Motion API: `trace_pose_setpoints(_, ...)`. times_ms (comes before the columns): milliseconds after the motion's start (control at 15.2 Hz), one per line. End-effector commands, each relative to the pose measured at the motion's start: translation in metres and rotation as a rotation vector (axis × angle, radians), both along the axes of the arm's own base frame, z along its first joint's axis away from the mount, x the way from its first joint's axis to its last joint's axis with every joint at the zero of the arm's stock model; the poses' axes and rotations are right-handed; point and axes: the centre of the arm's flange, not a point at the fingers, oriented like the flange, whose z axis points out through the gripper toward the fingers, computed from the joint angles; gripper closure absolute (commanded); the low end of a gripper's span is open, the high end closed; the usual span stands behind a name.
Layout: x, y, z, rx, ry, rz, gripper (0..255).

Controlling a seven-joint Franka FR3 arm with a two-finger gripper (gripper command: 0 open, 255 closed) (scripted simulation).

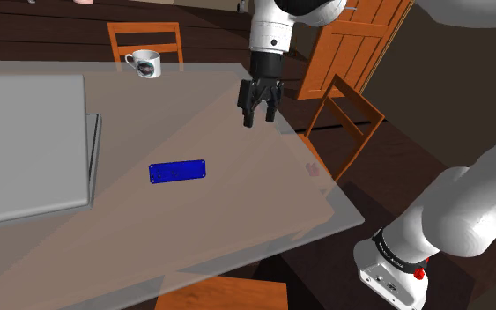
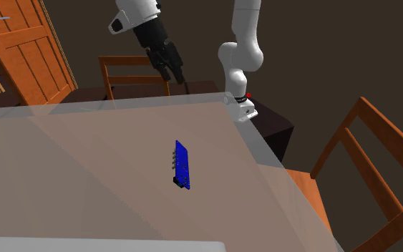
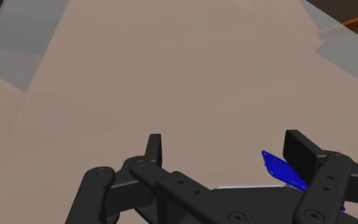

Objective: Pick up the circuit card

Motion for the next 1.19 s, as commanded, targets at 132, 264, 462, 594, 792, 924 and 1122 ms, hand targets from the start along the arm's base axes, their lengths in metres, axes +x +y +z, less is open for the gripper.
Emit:
trace_pose_setpoints(132,0.029,0.041,-0.022,0.027,0.053,0.024,0)
trace_pose_setpoints(264,0.043,0.062,-0.034,0.041,0.078,0.036,0)
trace_pose_setpoints(462,0.063,0.094,-0.052,0.061,0.117,0.054,0)
trace_pose_setpoints(594,0.076,0.116,-0.064,0.074,0.143,0.066,0)
trace_pose_setpoints(792,0.093,0.150,-0.082,0.094,0.181,0.084,0)
trace_pose_setpoints(924,0.102,0.167,-0.090,0.104,0.201,0.093,0)
trace_pose_setpoints(1122,0.102,0.167,-0.106,0.104,0.201,0.093,0)
